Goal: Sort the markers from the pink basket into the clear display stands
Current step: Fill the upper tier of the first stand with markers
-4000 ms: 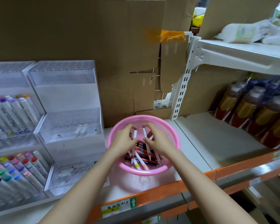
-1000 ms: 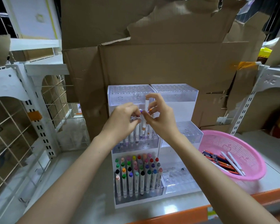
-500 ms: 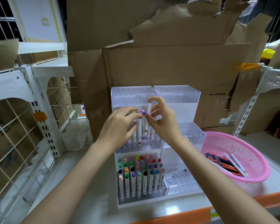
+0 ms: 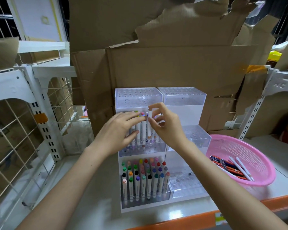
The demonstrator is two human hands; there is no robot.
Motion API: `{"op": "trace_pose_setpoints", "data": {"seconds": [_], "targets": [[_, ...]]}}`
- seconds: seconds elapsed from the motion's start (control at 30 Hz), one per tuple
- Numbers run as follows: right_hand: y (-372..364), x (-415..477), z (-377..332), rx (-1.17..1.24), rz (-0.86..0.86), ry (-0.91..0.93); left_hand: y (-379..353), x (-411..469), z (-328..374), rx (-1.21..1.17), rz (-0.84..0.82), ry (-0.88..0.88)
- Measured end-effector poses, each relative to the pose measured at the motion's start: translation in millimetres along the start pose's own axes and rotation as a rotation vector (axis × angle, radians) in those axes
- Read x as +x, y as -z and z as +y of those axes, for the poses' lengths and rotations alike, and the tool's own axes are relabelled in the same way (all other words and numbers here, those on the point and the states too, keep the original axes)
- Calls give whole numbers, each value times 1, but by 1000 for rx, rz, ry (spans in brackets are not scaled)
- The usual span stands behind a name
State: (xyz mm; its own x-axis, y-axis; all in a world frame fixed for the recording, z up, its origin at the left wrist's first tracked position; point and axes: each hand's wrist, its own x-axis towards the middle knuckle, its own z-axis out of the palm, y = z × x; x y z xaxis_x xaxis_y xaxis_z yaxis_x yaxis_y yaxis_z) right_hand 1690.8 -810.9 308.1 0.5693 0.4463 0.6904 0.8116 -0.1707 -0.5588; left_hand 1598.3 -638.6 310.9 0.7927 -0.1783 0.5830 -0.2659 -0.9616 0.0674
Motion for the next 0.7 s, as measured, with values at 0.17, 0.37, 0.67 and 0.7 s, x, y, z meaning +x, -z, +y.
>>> {"op": "trace_pose_setpoints", "data": {"seconds": [0.17, 0.37, 0.67, 0.7], "targets": [[-4, -7, 11, -104, -59, 46, 0, 0, 2, -62, 17, 26], [0, -4, 11, -140, -23, 136, -2, 0, 3, -72, 39, 44], [4, 6, 22, -320, 61, 225, 0, 1, 5, -48, 42, 46], [3, 6, 22, -318, 64, 219, 0, 0, 5, -46, 42, 48]]}}
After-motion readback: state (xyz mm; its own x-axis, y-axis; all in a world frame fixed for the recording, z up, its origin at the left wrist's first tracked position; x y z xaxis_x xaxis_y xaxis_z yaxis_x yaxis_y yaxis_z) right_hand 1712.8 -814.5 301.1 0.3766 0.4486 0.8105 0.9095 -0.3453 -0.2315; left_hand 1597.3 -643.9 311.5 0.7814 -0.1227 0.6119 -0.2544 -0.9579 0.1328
